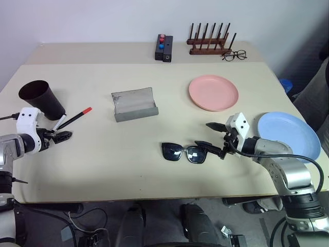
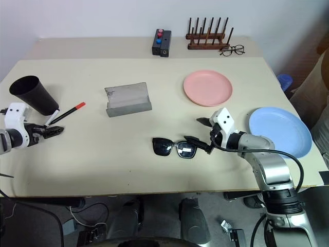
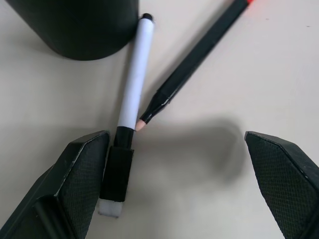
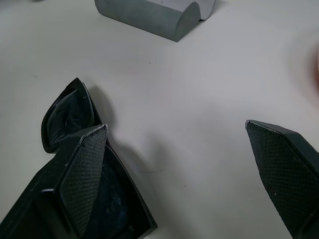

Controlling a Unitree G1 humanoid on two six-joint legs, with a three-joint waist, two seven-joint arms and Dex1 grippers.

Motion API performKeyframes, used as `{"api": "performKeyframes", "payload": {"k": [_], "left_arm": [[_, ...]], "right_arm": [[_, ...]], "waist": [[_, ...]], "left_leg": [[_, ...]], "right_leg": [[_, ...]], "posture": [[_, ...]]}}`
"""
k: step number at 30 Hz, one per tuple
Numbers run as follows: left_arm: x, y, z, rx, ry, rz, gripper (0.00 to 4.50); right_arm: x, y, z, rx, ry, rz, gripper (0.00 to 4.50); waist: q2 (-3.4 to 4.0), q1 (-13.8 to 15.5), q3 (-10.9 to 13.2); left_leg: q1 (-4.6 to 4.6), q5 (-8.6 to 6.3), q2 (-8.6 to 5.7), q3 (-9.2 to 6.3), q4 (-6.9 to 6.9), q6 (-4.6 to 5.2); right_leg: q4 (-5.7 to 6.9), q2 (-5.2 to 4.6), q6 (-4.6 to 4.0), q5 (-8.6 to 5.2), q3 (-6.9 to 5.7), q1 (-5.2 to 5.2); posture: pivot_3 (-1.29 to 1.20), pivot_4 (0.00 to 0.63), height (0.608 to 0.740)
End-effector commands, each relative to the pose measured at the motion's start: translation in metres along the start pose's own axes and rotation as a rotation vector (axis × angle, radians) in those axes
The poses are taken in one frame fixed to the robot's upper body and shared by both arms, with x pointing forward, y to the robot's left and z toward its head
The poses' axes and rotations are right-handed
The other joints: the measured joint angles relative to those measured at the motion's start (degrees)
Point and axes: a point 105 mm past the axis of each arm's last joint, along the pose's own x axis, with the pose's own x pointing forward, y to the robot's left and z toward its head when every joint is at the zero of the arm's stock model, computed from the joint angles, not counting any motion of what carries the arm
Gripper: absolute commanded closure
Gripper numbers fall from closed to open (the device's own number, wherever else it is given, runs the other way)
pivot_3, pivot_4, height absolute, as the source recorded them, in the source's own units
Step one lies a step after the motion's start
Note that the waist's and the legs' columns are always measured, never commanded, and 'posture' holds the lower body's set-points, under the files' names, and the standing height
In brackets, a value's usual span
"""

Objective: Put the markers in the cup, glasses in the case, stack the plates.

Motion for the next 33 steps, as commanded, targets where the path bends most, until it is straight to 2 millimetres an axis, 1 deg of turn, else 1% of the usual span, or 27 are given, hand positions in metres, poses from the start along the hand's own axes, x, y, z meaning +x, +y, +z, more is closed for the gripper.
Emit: {"api": "performKeyframes", "payload": {"k": [1, 6, 17, 21, 22, 24, 25, 28, 29, 33], "left_arm": [[-0.003, -0.011, -0.004, -0.015, 0.005, -0.066, 0.04], [-0.005, -0.017, -0.006, -0.013, 0.01, -0.088, 0.04], [-0.005, -0.016, -0.011, -0.022, 0.017, -0.068, 0.04], [-0.005, -0.017, -0.011, -0.053, 0.007, -0.076, 0.04], [-0.005, -0.018, -0.011, -0.058, 0.006, -0.078, 0.28], [-0.005, -0.019, -0.012, -0.062, 0.004, -0.082, 0.91], [-0.005, -0.019, -0.012, -0.064, 0.003, -0.084, 1.33], [-0.005, -0.021, -0.013, -0.05, 0.005, -0.087, 2.92], [-0.005, -0.022, -0.014, -0.044, 0.006, -0.088, 3.37], [-0.005, -0.023, -0.016, -0.039, 0.008, -0.086, 3.37]], "right_arm": [[0.001, -0.002, 0.012, -0.038, -0.032, -0.001, 0.0], [0.003, -0.002, 0.011, -0.039, -0.032, 0.002, 0.0], [0.006, -0.002, 0.011, -0.047, -0.029, 0.007, 0.0], [0.006, -0.003, 0.011, -0.051, -0.027, 0.007, 0.0], [0.006, -0.003, 0.011, -0.051, -0.027, 0.007, 0.0], [0.006, -0.003, 0.011, -0.053, -0.026, 0.007, 0.0], [0.006, -0.004, 0.011, -0.054, -0.025, 0.007, 0.0], [0.007, -0.004, 0.012, -0.056, -0.024, 0.005, 0.0], [0.007, -0.004, 0.012, -0.057, -0.024, 0.005, 0.0], [0.007, -0.004, 0.012, -0.059, -0.022, 0.008, 0.0]], "waist": [[0.0, -0.01, 0.0], [0.0, 0.04, 0.0], [0.0, -0.04, 0.0], [0.01, -0.02, 0.0], [0.01, -0.01, 0.0], [0.0, -0.01, 0.0], [0.01, -0.01, 0.0], [0.01, 0.03, 0.0], [0.01, 0.05, 0.0], [0.01, 0.05, -0.01]], "left_leg": [[0.0, 0.0, 0.0, 0.0, 0.0, 0.0], [0.01, 0.0, 0.0, 0.0, 0.0, 0.0], [0.02, 0.0, 0.0, 0.0, 0.0, 0.0], [0.03, 0.0, 0.0, 0.0, 0.0, 0.0], [0.02, 0.0, 0.0, 0.0, 0.0, 0.0], [0.02, 0.0, 0.0, 0.0, 0.0, 0.0], [0.02, 0.0, 0.0, 0.0, 0.0, 0.0], [0.02, 0.0, 0.0, 0.0, 0.0, 0.0], [0.02, 0.0, 0.0, 0.0, 0.0, 0.0], [0.03, 0.0, 0.0, 0.0, 0.0, 0.0]], "right_leg": [[0.0, 0.0, 0.0, 0.0, 0.0, 0.0], [0.0, 0.0, -0.01, -0.01, 0.0, 0.01], [0.0, 0.0, -0.01, -0.01, 0.0, 0.01], [0.0, 0.0, -0.01, -0.01, 0.0, 0.01], [0.0, 0.0, -0.01, -0.01, 0.0, 0.01], [0.0, 0.0, -0.01, -0.01, 0.0, 0.01], [0.0, 0.0, -0.01, -0.01, 0.0, 0.01], [0.0, -0.01, -0.01, -0.01, 0.0, 0.01], [0.0, -0.01, -0.01, -0.01, 0.0, 0.01], [0.0, -0.01, -0.01, -0.01, 0.0, 0.02]], "posture": [[0.0, 0.15, 0.74], [0.0, 0.15, 0.74], [0.0, 0.15, 0.74], [0.0, 0.15, 0.74], [0.0, 0.15, 0.74], [0.0, 0.15, 0.74], [0.0, 0.15, 0.74], [0.0, 0.15, 0.74], [0.0, 0.15, 0.74], [0.0, 0.15, 0.74]]}}
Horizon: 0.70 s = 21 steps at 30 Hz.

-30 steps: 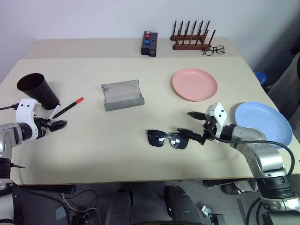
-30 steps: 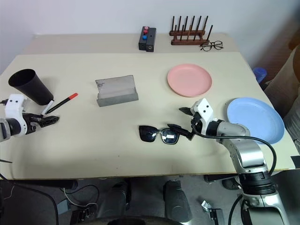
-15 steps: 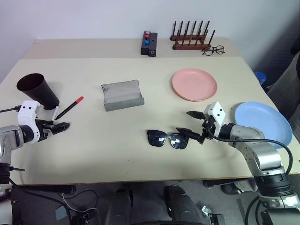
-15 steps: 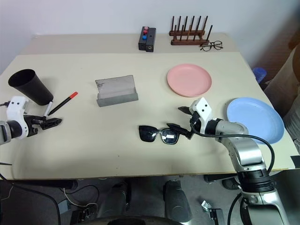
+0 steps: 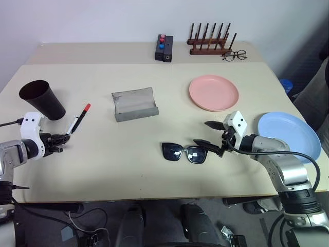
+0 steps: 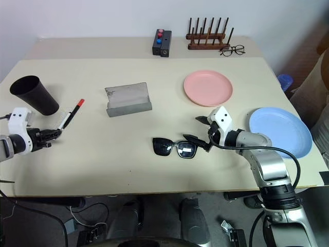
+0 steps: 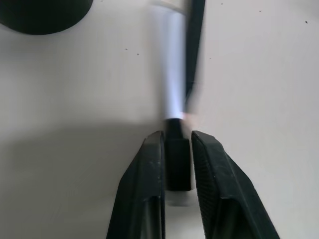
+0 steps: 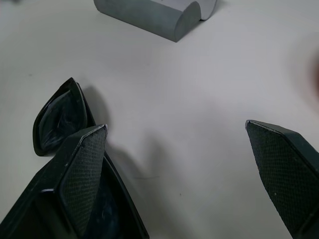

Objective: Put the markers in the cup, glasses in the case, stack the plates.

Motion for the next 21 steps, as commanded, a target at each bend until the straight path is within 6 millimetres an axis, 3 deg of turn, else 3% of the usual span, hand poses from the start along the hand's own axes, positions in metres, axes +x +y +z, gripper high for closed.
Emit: {"api": "performKeyframes", "payload": {"k": [1, 6, 10, 16, 21], "left_arm": [[0.002, -0.004, -0.006, -0.008, 0.013, -0.016, 3.37], [0.001, -0.005, -0.007, -0.02, 0.003, -0.026, 3.37], [-0.001, -0.002, -0.005, -0.041, -0.019, -0.01, 4.46], [-0.007, 0.007, 0.005, -0.025, -0.078, 0.07, 4.46], [-0.023, -0.006, 0.016, 0.024, -0.166, 0.055, 4.46]], "right_arm": [[0.001, 0.0, 0.01, -0.038, -0.028, 0.005, 0.0], [0.003, 0.0, 0.011, -0.041, -0.027, 0.006, 0.0], [0.003, -0.001, 0.011, -0.043, -0.026, 0.006, 0.0], [0.003, -0.001, 0.011, -0.046, -0.024, 0.007, 0.0], [0.002, 0.0, 0.012, -0.046, -0.028, 0.013, 0.0]], "waist": [[0.01, -0.03, 0.0], [0.01, -0.04, 0.0], [0.01, -0.03, 0.0], [0.01, -0.07, 0.0], [0.0, -0.19, 0.0]], "left_leg": [[0.0, 0.0, 0.0, 0.0, 0.0, 0.0], [0.01, 0.0, 0.0, 0.0, 0.0, 0.0], [0.01, 0.0, 0.0, 0.0, 0.0, 0.0], [0.02, 0.0, 0.0, 0.0, 0.0, 0.0], [0.0, 0.0, 0.01, 0.0, -0.01, 0.0]], "right_leg": [[0.0, 0.0, 0.0, 0.0, 0.0, 0.0], [0.0, 0.0, 0.0, 0.0, 0.0, 0.0], [0.0, 0.0, 0.0, 0.0, 0.0, 0.0], [0.0, 0.0, 0.0, 0.0, 0.0, 0.0], [0.0, 0.0, 0.0, 0.0, 0.0, -0.02]], "posture": [[0.0, 0.15, 0.74], [0.0, 0.15, 0.74], [0.0, 0.15, 0.74], [0.0, 0.15, 0.74], [0.0, 0.15, 0.74]]}}
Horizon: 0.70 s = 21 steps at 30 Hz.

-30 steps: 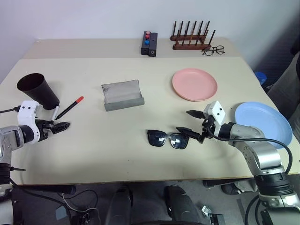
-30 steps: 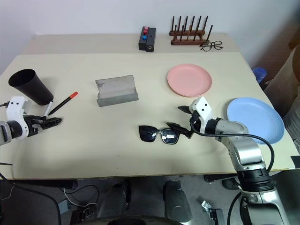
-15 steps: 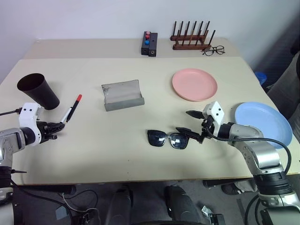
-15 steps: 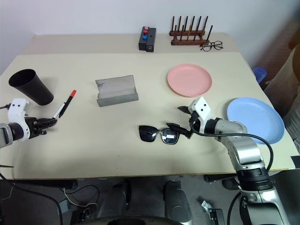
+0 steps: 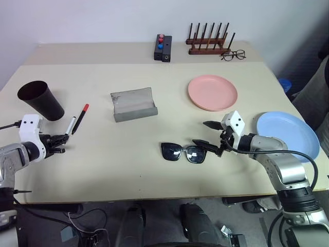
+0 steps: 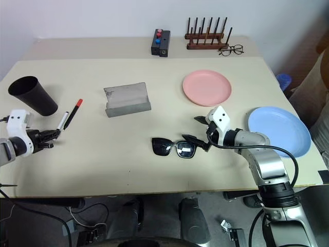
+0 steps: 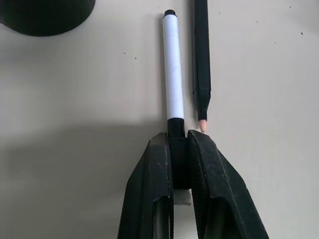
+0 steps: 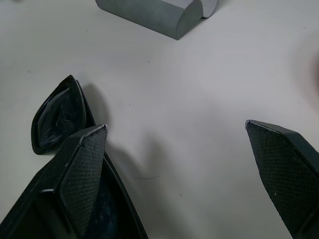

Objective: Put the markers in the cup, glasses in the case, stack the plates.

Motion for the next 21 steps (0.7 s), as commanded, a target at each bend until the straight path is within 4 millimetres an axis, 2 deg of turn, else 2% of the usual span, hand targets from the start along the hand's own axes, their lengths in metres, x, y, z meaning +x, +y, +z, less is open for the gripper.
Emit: {"api": "performKeyframes", "payload": {"k": [1, 3, 7, 10, 14, 21], "left_arm": [[-0.019, -0.006, 0.023, 0.053, -0.111, 0.004, 4.46], [-0.026, -0.01, 0.028, 0.08, -0.157, 0.007, 4.46], [-0.043, -0.03, 0.048, 0.158, -0.319, -0.029, 4.46], [-0.048, -0.036, 0.061, 0.173, -0.42, -0.009, 4.46], [-0.052, -0.034, 0.079, 0.137, -0.541, 0.046, 4.46], [-0.054, -0.016, 0.121, 0.104, -0.718, 0.208, 4.46]], "right_arm": [[-0.002, 0.001, 0.014, -0.04, -0.041, 0.006, 0.0], [-0.001, 0.005, 0.016, -0.034, -0.046, 0.029, 0.0], [0.004, 0.029, 0.03, -0.026, -0.081, 0.166, 0.0], [0.014, 0.048, 0.045, -0.056, -0.126, 0.252, 0.0], [0.032, 0.068, 0.072, -0.099, -0.233, 0.327, 0.0], [0.072, 0.085, 0.105, -0.185, -0.354, 0.371, 0.0]], "waist": [[-0.01, 0.0, 0.01], [-0.01, 0.03, 0.01], [-0.01, 0.12, 0.01], [-0.01, 0.13, 0.01], [-0.04, 0.07, -0.01], [-0.05, 0.13, -0.01]], "left_leg": [[0.0, 0.0, 0.0, 0.0, 0.0, 0.0], [-0.01, 0.0, 0.01, 0.0, 0.0, 0.0], [-0.01, 0.0, 0.0, 0.0, 0.0, 0.0], [0.0, 0.0, 0.0, 0.0, 0.01, 0.0], [0.02, 0.01, 0.01, -0.02, 0.02, -0.01], [0.01, 0.02, 0.01, -0.02, 0.02, -0.03]], "right_leg": [[0.0, 0.0, 0.0, 0.0, 0.0, 0.0], [0.0, 0.0, -0.01, 0.0, 0.0, -0.01], [-0.01, -0.02, -0.01, 0.0, 0.0, 0.01], [-0.02, -0.02, -0.02, 0.0, 0.0, 0.02], [-0.01, 0.02, -0.02, 0.01, -0.01, 0.03], [-0.01, 0.03, 0.07, 0.05, -0.01, 0.04]], "posture": [[0.0, 0.15, 0.74], [0.0, 0.15, 0.74], [0.0, 0.15, 0.74], [0.0, 0.15, 0.74], [0.0, 0.15, 0.74], [0.0, 0.15, 0.74]]}}
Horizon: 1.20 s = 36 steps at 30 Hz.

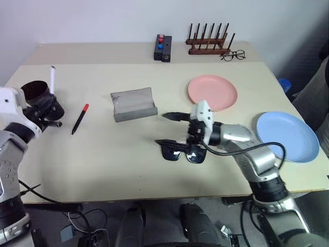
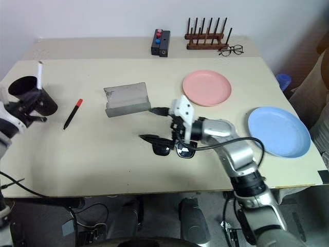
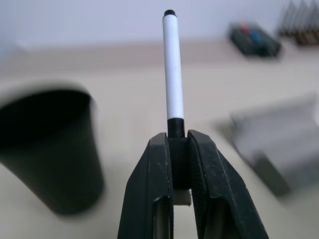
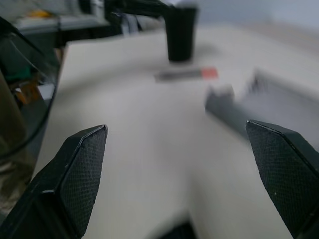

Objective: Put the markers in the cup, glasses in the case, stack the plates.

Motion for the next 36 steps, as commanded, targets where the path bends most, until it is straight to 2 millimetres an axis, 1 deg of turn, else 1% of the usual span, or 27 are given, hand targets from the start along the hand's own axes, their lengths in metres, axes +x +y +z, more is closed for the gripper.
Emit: {"api": "performKeyframes", "payload": {"k": [1, 3, 6, 8, 10, 14, 20, 27, 30, 33, 36], "left_arm": [[0.007, 0.017, 0.024, 0.027, -0.11, 0.11, 4.46], [0.014, 0.023, 0.034, 0.038, -0.157, 0.158, 4.46], [0.023, 0.03, 0.043, 0.083, -0.197, 0.221, 4.46], [0.028, 0.036, 0.045, 0.116, -0.218, 0.278, 4.46], [0.032, 0.04, 0.045, 0.112, -0.233, 0.309, 4.46], [0.04, 0.047, 0.04, 0.093, -0.262, 0.358, 4.46], [0.045, 0.061, 0.031, 0.054, -0.277, 0.431, 4.46], [0.045, 0.065, 0.016, 0.044, -0.257, 0.452, 4.46], [0.043, 0.067, 0.009, 0.039, -0.243, 0.462, 4.46], [0.042, 0.067, 0.002, 0.035, -0.228, 0.464, 4.46], [0.042, 0.066, -0.002, 0.029, -0.218, 0.463, 4.46]], "right_arm": [[0.018, -0.003, 0.013, -0.065, -0.051, 0.014, 0.0], [0.027, -0.002, 0.017, -0.078, -0.072, 0.029, 0.0], [0.034, 0.0, 0.018, -0.087, -0.085, 0.04, 0.0], [0.038, 0.002, 0.018, -0.089, -0.092, 0.048, 0.0], [0.041, 0.003, 0.019, -0.091, -0.099, 0.049, 0.0], [0.043, 0.003, 0.02, -0.084, -0.12, 0.032, 0.0], [0.043, 0.004, 0.021, -0.081, -0.13, 0.015, 0.0], [0.043, 0.0, 0.027, -0.056, -0.167, -0.023, 0.0], [0.046, -0.001, 0.035, -0.017, -0.215, -0.041, 0.0], [0.048, -0.002, 0.041, 0.023, -0.252, -0.062, 0.0], [0.049, -0.002, 0.042, 0.034, -0.256, -0.065, 0.0]], "waist": [[0.0, 0.09, 0.0], [-0.01, 0.13, 0.0], [-0.02, 0.11, -0.01], [-0.02, 0.13, -0.01], [-0.02, 0.07, -0.01], [-0.02, 0.04, -0.01], [-0.02, 0.05, -0.01], [-0.03, 0.05, -0.01], [-0.03, 0.05, -0.01], [-0.03, 0.04, -0.01], [-0.03, 0.07, -0.02]], "left_leg": [[-0.01, 0.0, 0.0, 0.0, 0.0, 0.0], [-0.02, 0.0, 0.0, -0.01, -0.01, -0.01], [-0.02, 0.01, 0.0, -0.02, -0.02, -0.02], [-0.02, 0.01, 0.0, -0.02, -0.03, -0.02], [-0.02, 0.02, 0.0, -0.02, -0.04, -0.03], [-0.02, 0.02, 0.01, -0.03, -0.07, -0.04], [-0.02, 0.04, 0.01, -0.03, -0.07, -0.06], [-0.02, 0.04, 0.01, -0.04, -0.08, -0.08], [-0.02, 0.04, 0.01, -0.03, -0.08, -0.08], [-0.02, 0.05, 0.01, -0.04, -0.09, -0.08], [-0.02, 0.05, 0.01, -0.04, -0.09, -0.08]], "right_leg": [[0.0, 0.0, 0.1, 0.05, 0.0, 0.0], [0.0, 0.0, 0.12, 0.06, -0.01, 0.0], [0.0, 0.01, 0.14, 0.07, -0.02, 0.0], [0.0, 0.02, 0.15, 0.08, -0.02, -0.01], [0.0, 0.02, 0.16, 0.08, -0.03, -0.01], [0.01, 0.05, 0.3, 0.16, -0.03, -0.03], [0.02, 0.04, 0.34, 0.19, -0.02, -0.03], [0.02, 0.05, 0.35, 0.19, -0.03, -0.03], [0.02, 0.05, 0.35, 0.19, -0.03, -0.03], [0.02, 0.05, 0.35, 0.19, -0.03, -0.03], [0.02, 0.05, 0.35, 0.19, -0.03, -0.03]], "posture": [[0.0, 0.15, 0.74], [0.0, 0.15, 0.74], [0.0, 0.15, 0.74], [0.0, 0.15, 0.74], [0.0, 0.15, 0.74], [0.0, 0.15, 0.74], [0.0, 0.15, 0.74], [0.0, 0.15, 0.74], [0.0, 0.15, 0.74], [0.0, 0.15, 0.74], [0.0, 0.15, 0.74]]}}
